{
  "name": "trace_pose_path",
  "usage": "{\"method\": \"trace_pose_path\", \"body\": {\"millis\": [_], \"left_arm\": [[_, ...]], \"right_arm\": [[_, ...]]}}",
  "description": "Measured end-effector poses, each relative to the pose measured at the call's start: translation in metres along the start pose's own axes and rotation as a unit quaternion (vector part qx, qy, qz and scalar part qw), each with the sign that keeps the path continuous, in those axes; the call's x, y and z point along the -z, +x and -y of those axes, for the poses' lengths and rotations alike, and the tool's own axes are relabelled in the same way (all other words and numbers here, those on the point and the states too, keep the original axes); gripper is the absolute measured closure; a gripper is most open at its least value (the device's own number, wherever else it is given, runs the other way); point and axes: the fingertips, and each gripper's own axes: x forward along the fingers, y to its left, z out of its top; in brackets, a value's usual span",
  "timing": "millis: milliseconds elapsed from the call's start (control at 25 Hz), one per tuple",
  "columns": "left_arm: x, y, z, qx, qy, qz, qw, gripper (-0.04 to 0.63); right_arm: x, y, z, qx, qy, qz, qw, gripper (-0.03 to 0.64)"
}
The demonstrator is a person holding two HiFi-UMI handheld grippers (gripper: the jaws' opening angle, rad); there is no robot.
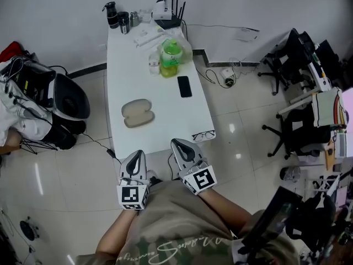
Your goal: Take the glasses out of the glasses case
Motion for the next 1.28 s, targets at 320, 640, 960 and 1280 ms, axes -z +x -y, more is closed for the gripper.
{"method": "trace_pose_path", "body": {"millis": [320, 640, 960, 1280], "left_arm": [[-0.005, 0.001, 0.005, 0.008, -0.001, -0.01, 0.9999, 0.588], [0.0, -0.003, 0.033, 0.009, 0.005, 0.001, 0.9999, 0.588], [0.011, -0.021, 0.092, -0.022, 0.008, 0.006, 0.9997, 0.588], [0.048, -0.06, 0.184, -0.047, 0.014, -0.008, 0.9988, 0.588]], "right_arm": [[-0.002, -0.005, -0.01, -0.009, 0.0, 0.01, 1.0, 0.604], [0.007, -0.034, -0.008, -0.017, -0.031, 0.001, 0.999, 0.604], [0.013, -0.099, 0.003, -0.026, -0.018, -0.003, 0.999, 0.604], [0.045, -0.194, 0.011, -0.049, 0.018, -0.023, 0.998, 0.604]]}}
